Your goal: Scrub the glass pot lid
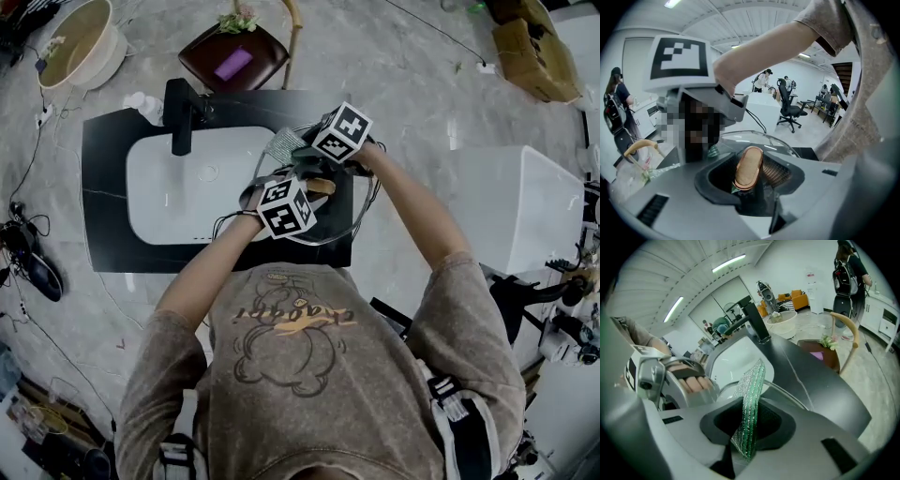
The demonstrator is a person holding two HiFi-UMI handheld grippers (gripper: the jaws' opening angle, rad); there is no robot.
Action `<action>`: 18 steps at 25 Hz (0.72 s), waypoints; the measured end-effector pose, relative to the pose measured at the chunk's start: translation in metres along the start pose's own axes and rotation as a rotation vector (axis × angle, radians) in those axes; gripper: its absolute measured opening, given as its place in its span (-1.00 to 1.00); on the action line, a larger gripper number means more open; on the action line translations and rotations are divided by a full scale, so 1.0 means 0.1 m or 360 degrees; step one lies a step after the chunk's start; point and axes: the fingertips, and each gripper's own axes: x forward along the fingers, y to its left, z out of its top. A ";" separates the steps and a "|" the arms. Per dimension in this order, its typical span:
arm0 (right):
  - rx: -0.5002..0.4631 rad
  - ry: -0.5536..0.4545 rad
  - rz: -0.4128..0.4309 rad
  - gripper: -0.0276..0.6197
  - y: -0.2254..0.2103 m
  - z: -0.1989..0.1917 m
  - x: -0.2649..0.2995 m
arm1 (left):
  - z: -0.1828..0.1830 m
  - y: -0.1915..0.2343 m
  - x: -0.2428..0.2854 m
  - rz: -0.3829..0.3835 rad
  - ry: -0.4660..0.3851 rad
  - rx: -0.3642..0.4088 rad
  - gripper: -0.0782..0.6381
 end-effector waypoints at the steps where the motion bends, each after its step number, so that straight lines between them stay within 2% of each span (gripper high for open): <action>1: -0.0010 0.0002 0.0025 -0.64 0.00 0.06 -0.03 | 0.01 0.00 0.00 0.0002 -0.0003 0.0002 -0.27; 5: -0.0104 0.0088 0.0090 -0.65 0.01 0.34 -0.06 | 0.00 0.01 -0.01 0.0017 -0.0017 0.0007 -0.27; 8: -0.0153 0.0170 0.0212 -0.65 0.15 0.45 0.05 | 0.02 0.01 0.01 0.0021 -0.0020 0.0000 -0.27; 12: -0.0222 0.0301 0.0317 -0.65 0.33 0.47 0.29 | 0.03 0.01 0.01 0.0022 -0.0030 -0.0007 -0.27; 15: -0.0278 0.0418 0.0360 -0.65 0.41 0.43 0.49 | -0.01 0.02 -0.01 0.0028 -0.0041 -0.0017 -0.27; 18: -0.0316 0.0461 0.0368 -0.65 0.46 0.41 0.61 | -0.03 0.02 -0.03 0.0023 -0.0048 -0.0015 -0.27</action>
